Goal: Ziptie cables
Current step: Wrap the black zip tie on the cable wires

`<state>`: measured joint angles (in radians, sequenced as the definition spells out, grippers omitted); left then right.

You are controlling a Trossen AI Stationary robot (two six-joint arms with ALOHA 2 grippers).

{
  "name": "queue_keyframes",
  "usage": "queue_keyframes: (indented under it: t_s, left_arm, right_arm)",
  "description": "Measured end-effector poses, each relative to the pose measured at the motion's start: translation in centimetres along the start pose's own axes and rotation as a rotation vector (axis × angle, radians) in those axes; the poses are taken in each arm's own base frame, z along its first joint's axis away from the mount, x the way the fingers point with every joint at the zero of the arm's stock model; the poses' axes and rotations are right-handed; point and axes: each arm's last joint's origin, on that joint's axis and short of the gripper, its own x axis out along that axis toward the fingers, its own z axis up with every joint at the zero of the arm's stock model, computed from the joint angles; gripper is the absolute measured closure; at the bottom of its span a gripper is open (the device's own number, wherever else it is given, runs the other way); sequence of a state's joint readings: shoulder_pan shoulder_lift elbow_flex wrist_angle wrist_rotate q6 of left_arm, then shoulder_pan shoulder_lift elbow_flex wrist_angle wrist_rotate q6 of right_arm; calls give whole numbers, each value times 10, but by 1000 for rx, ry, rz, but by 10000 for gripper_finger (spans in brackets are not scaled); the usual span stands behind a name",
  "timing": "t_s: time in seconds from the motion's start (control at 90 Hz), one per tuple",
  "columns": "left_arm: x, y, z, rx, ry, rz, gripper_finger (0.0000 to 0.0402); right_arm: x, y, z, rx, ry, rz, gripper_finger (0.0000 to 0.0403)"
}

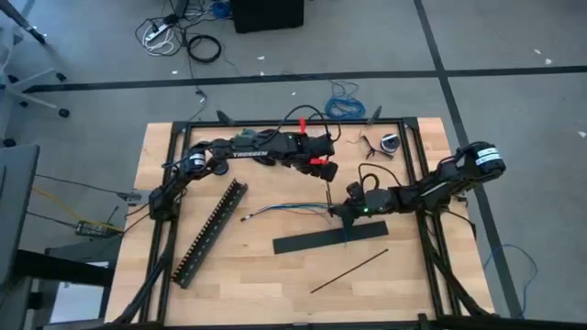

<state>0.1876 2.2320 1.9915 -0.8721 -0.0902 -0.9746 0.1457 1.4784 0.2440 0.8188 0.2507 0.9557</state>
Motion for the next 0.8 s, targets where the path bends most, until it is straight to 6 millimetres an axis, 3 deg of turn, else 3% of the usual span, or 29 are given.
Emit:
queue_keyframes:
  t_s: [0.244, 0.467, 0.8]
  left_arm:
    - [4, -18, 0, -113, -82, -135, 342]
    - [4, -20, -2, -118, -68, -147, 342]
    - [47, -25, -23, -136, 11, -132, 342]
  right_arm:
    - [-1, 1, -1, -36, -11, 0, 403]
    - [-2, 6, -5, -58, 16, 38, 403]
    - [-3, 6, -9, -76, 41, 38, 403]
